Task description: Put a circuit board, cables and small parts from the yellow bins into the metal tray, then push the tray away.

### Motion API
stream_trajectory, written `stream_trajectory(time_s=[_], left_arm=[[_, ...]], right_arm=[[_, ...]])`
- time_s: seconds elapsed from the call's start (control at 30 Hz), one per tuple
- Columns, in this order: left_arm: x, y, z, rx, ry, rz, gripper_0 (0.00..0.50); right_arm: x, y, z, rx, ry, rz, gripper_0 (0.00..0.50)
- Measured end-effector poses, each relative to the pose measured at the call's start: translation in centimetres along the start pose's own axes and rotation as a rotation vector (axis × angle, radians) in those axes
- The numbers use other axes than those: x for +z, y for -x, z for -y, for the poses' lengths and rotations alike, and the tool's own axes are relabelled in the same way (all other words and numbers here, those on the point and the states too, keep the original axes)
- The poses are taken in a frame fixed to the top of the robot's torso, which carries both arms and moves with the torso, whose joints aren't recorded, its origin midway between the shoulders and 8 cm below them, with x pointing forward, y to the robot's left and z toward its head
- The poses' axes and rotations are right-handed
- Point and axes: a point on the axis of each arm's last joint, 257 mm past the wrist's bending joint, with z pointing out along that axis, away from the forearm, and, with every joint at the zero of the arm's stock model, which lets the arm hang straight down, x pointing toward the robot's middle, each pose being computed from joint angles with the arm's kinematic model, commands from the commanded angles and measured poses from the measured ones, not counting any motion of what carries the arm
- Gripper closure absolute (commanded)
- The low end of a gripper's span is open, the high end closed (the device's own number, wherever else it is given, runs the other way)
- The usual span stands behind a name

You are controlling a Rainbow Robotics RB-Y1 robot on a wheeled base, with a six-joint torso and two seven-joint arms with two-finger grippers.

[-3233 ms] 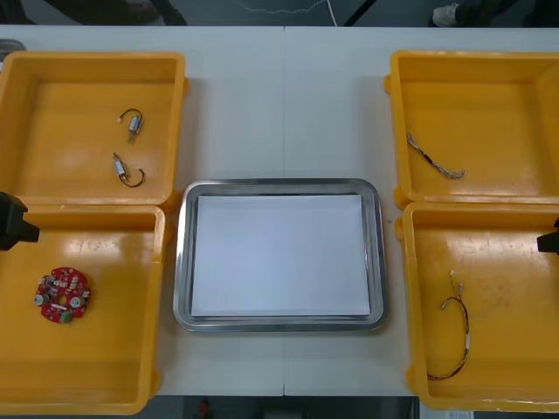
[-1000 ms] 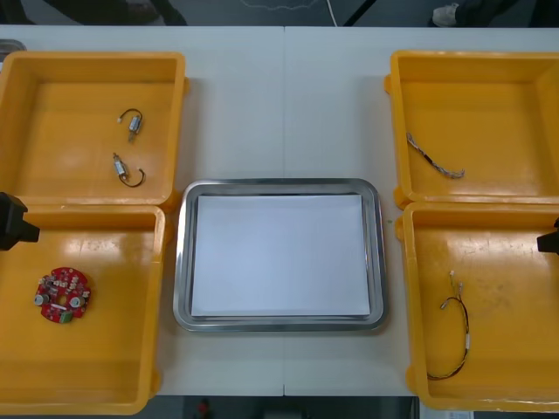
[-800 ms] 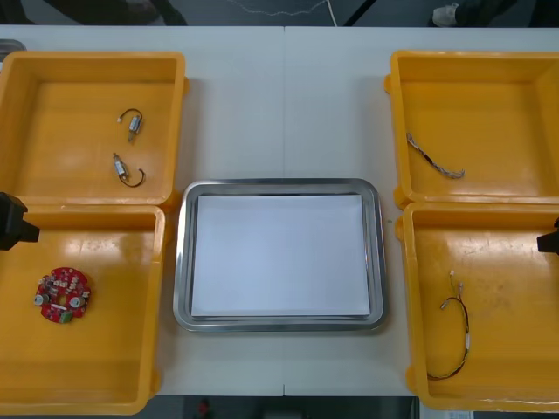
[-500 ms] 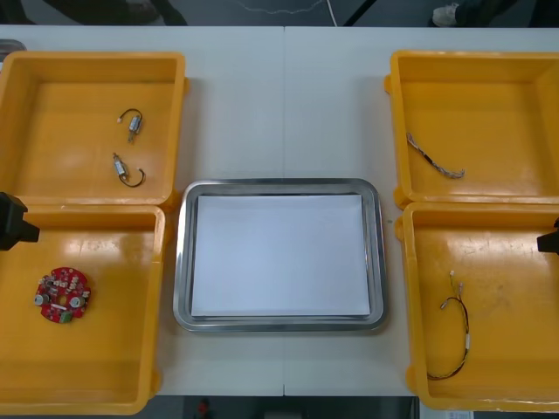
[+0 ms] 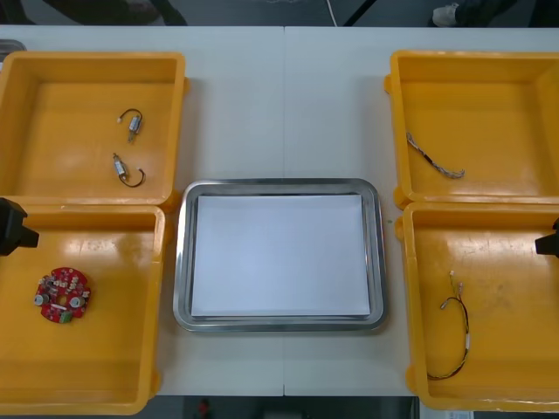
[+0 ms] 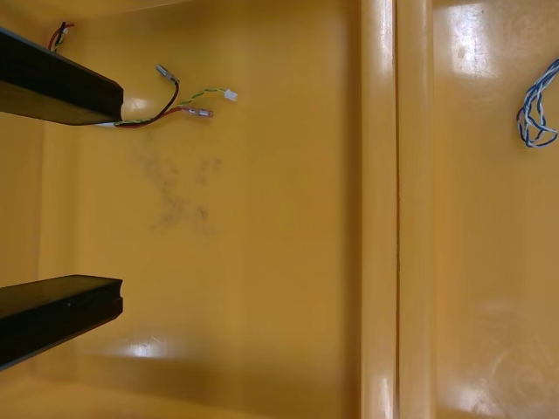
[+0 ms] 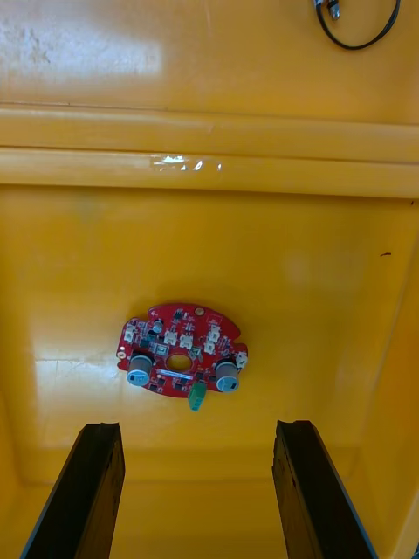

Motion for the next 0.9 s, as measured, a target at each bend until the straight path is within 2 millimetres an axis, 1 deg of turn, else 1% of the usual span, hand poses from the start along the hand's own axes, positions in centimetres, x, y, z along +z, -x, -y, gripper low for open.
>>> stream_trajectory(time_s=[0.2,0.27,0.4,0.63,0.73,0.9], left_arm=[[1.1,-2.5,-0.9,-0.02,0.012,-0.056,0.0],[1.5,-3.0,-1.1,-0.026,0.012,-0.063,0.0],[2.4,-3.2,-0.8,-0.028,-0.005,-0.041,0.0],[3.3,-3.8,-0.7,-0.031,-0.011,-0.017,0.0],[3.9,-3.9,-0.5,-0.027,-0.012,0.0,0.0],[5.1,-4.4,0.4,-0.017,-0.025,0.001,0.0]], right_arm=[[0.2,-1.0,-0.1,-0.008,-0.001,-0.016,0.0],[0.1,-1.4,-0.4,-0.022,-0.008,-0.016,0.0],[-0.3,-2.1,-0.7,-0.036,-0.033,0.001,0.0],[-0.4,-3.3,-2.1,0.027,-0.046,0.043,0.0],[-0.1,-4.3,-2.7,0.04,-0.057,0.049,0.0],[0.9,-7.1,-3.6,0.039,-0.071,0.002,0.0]])
